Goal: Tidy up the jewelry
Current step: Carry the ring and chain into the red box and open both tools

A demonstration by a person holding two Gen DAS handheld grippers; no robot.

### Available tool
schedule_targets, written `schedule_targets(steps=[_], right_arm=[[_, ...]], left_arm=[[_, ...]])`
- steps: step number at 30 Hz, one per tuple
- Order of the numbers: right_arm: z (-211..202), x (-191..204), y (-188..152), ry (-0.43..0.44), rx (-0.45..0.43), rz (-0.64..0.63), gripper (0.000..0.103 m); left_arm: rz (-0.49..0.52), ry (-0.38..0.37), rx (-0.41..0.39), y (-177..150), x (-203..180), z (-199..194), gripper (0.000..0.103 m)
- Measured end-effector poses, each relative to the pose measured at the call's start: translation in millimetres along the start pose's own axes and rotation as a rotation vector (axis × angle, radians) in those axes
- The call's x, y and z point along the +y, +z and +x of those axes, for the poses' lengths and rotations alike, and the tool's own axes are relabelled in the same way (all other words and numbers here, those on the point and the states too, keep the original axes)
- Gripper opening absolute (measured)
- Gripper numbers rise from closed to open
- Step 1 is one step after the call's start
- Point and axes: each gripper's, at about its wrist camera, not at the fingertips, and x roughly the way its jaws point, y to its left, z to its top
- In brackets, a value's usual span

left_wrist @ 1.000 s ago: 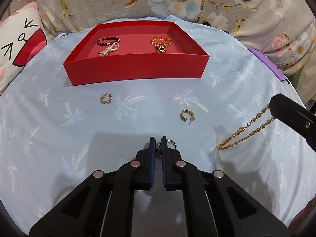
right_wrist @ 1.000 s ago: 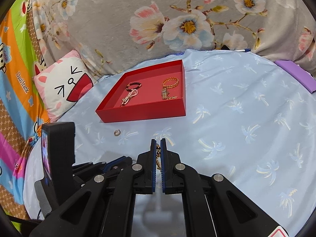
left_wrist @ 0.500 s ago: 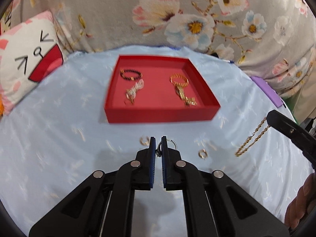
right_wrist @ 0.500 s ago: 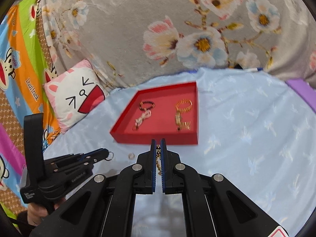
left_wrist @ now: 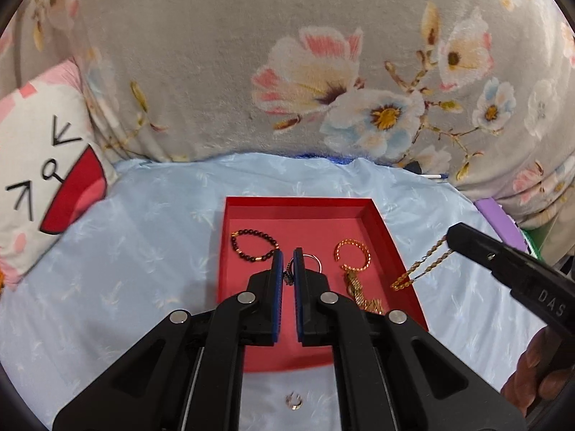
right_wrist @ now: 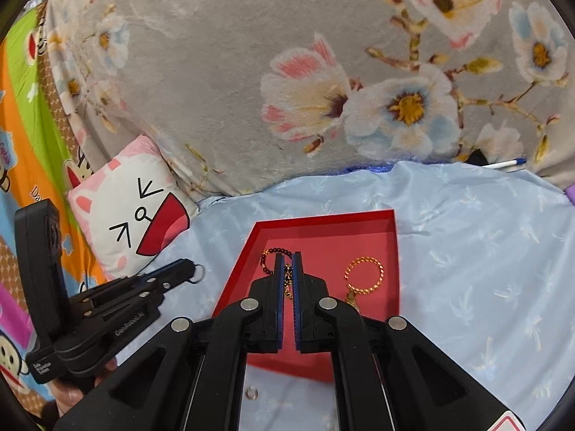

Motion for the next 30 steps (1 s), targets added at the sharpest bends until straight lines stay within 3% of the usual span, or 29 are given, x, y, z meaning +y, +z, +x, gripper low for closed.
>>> schedule_targets(steps=[11, 18, 20, 26, 30], right_arm=[[91.0, -6.0, -6.3, -0.07, 0.098, -0.047, 0.003], [119.5, -17.1, -9.6, -0.083, 0.13, -0.049, 0.004], [121.2, -20.0, -10.7, -0.082, 0.125, -0.045, 0.009], [114.3, -23.4, -14.5, -0.094, 0.097, -0.054, 0.015], [97.0, -21.6, -18.1, -0.092, 0.058, -0.063, 0.019]], left_arm=[[0.002, 0.031, 0.112, -0.1, 2.4, 89.2, 0.005], [-0.006, 0.06, 0.171, -4.4, 5.8, 128.3, 0.006], [-0.02, 0.068, 0.178, -5.4, 7.6, 135.3, 0.007], [-0.021, 0.1, 0.15, -5.4, 7.6, 136.4, 0.031], [-0.009, 0.108, 0.12, -4.0, 3.8, 122.5, 0.033]])
